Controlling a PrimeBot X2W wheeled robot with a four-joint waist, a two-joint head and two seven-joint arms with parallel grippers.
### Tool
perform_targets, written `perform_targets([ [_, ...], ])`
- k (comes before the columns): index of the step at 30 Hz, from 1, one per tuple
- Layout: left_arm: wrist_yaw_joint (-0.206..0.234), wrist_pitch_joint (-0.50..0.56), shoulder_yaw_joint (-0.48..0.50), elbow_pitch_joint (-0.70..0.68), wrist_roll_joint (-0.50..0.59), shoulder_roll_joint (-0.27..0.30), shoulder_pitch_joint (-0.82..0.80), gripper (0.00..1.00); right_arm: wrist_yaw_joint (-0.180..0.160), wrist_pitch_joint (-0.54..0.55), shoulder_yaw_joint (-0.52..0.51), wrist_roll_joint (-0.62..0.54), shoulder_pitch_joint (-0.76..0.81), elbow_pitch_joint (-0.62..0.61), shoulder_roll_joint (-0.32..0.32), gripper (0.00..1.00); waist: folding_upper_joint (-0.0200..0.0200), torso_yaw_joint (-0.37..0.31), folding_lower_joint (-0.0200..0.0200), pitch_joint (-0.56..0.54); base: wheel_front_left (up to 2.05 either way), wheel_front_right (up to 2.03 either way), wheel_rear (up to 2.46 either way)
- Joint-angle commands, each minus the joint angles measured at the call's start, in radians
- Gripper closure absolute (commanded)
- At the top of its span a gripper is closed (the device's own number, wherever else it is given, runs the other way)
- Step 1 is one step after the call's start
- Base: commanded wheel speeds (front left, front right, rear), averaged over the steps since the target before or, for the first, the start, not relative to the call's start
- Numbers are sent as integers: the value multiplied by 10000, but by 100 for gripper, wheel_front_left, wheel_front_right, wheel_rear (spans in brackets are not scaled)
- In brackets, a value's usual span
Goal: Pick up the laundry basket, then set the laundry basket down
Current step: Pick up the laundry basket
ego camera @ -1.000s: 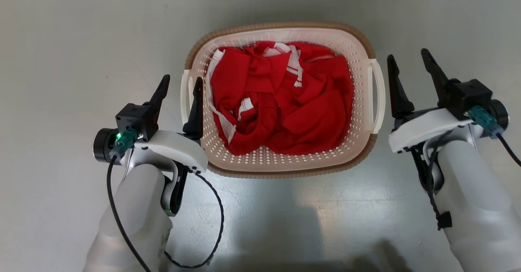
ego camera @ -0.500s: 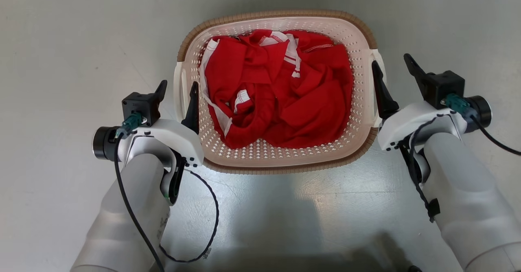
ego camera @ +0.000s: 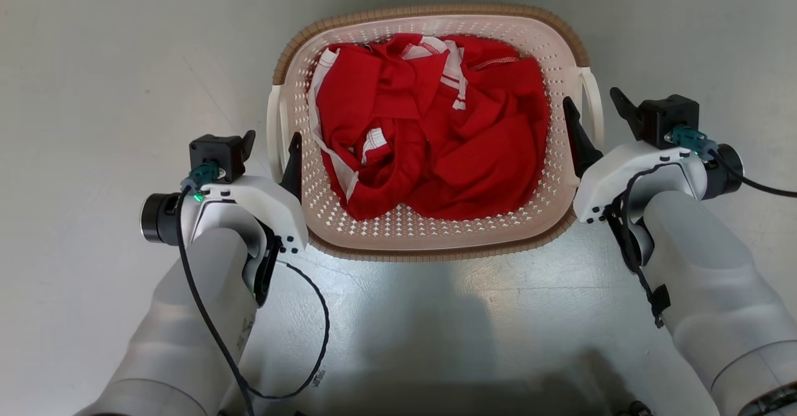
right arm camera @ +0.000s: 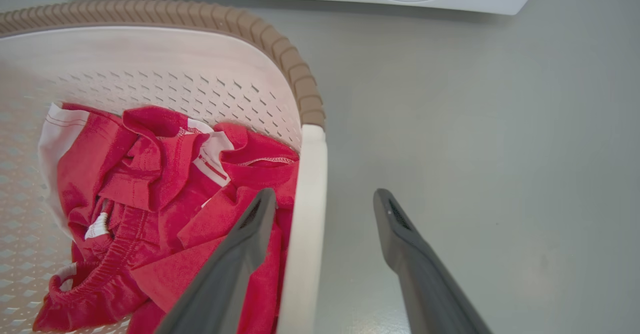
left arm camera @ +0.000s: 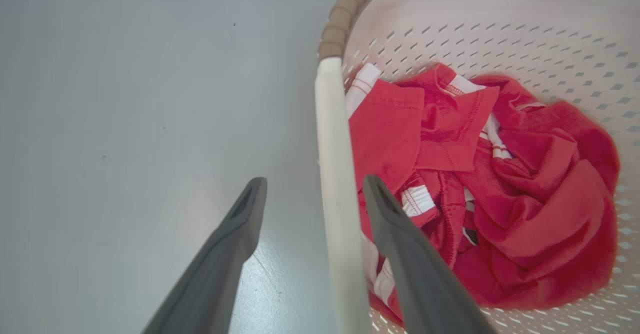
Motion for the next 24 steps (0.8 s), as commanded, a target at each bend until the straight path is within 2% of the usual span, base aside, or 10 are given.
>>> perform_targets([
  [1, -58, -35, 41, 105, -227, 271, 15, 0, 29, 41, 255, 139, 248, 46, 162, 0, 0, -11, 0, 49, 0, 0, 0],
  [10, 272, 337, -1116, 532, -1131, 271, -611, 0, 29, 49, 1093, 867, -170, 387, 163, 0, 0, -37, 0, 360, 0, 0, 0],
  [16, 654, 519, -1608, 576, -1574, 271, -793, 0, 29, 95, 1393, 1125, -369, 601, 163, 0, 0, -15, 0, 501, 0, 0, 0],
  [24, 865, 516, -2283, 608, -2150, 271, -981, 0, 29, 177, 1842, 1513, -576, 834, 164, 0, 0, 29, 0, 664, 0, 0, 0],
])
